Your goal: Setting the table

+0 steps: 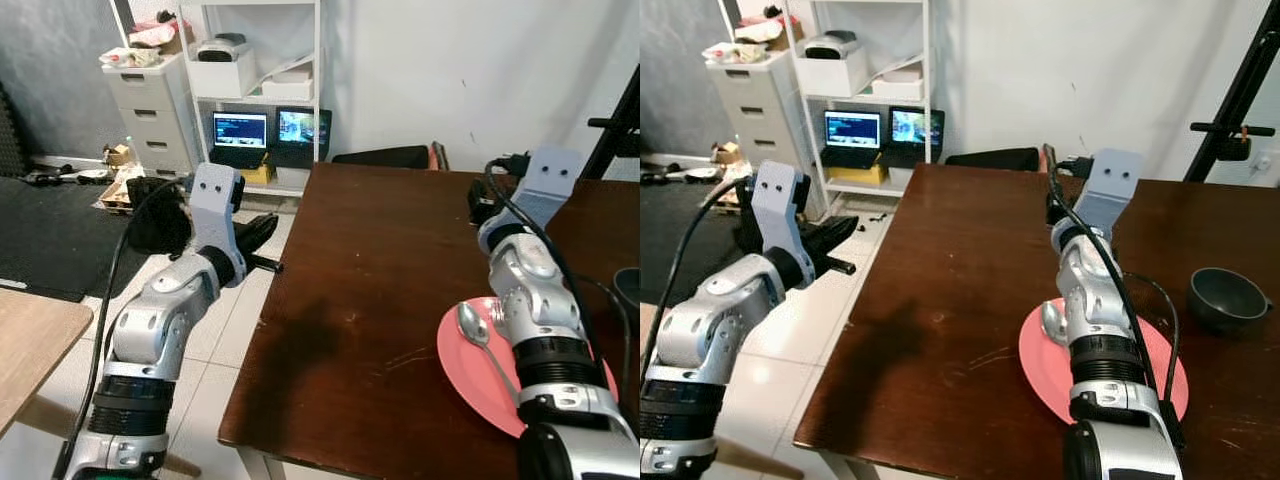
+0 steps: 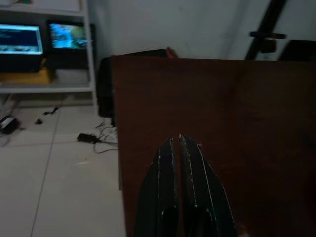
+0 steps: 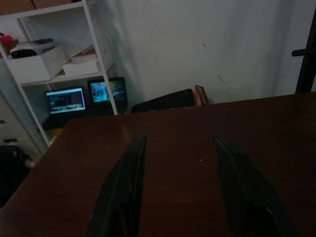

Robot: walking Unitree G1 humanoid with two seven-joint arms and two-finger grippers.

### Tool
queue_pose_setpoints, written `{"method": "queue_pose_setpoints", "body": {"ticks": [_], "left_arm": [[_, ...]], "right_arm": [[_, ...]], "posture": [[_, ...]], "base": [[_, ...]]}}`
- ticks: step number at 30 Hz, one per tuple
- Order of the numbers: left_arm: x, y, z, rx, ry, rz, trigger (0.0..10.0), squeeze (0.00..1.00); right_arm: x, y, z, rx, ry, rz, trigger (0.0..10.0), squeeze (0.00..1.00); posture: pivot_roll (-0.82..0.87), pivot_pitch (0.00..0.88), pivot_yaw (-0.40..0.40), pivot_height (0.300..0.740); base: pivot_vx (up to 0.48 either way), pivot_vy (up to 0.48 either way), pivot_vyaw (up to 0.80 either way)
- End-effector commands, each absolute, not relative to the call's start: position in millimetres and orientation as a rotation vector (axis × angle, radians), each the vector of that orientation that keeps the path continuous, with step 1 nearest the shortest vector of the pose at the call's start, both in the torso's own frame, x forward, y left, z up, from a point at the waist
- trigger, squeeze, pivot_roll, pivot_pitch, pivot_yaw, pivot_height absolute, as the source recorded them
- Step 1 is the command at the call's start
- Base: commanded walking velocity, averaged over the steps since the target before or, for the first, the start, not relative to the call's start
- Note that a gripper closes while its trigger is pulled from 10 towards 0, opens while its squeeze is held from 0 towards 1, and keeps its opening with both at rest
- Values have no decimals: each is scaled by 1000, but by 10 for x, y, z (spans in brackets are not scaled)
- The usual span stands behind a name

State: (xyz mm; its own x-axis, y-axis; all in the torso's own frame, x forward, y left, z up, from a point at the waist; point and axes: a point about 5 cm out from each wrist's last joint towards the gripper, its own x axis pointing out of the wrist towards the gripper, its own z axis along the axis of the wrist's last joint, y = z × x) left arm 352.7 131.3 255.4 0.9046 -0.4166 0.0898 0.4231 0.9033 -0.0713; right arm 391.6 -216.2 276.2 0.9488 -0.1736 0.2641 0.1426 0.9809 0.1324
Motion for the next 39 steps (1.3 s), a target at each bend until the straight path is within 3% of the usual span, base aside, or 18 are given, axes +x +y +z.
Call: {"method": "queue_pose_setpoints", "body": {"ticks": [1, 3, 7, 13, 24, 39], "left_arm": [[3506, 1315, 2468, -61, -51, -432, 10000, 0], [3470, 1236, 2403, 101, -74, -454, 10000, 0], [3448, 1164, 2380, 228, -121, -480, 10000, 0], [3609, 1259, 2509, 129, -80, -413, 10000, 0], [3548, 1084, 2418, 64, -78, -436, 10000, 0], [3575, 1097, 2409, 38, -57, -412, 10000, 0]], "right_arm": [[3906, -2179, 2728, 113, -275, -156, 10000, 0], [3897, -2212, 2732, 108, -287, -133, 10000, 0], [3896, -2218, 2726, 99, -293, -115, 10000, 0], [3922, -2108, 2726, 100, -294, -78, 10000, 0], [3940, -2080, 2677, 119, -272, -77, 10000, 0], [3942, -2085, 2665, 133, -260, -82, 10000, 0]], "posture": [[-4, 105, 83, 740], [-17, 104, 74, 740], [-22, 98, 87, 740], [-30, 92, 88, 740], [-27, 84, 92, 740], [-22, 85, 90, 740]], "base": [[0, 0, 0], [0, 0, 0], [0, 0, 0], [0, 0, 0], [0, 0, 0], [0, 0, -777]]}}
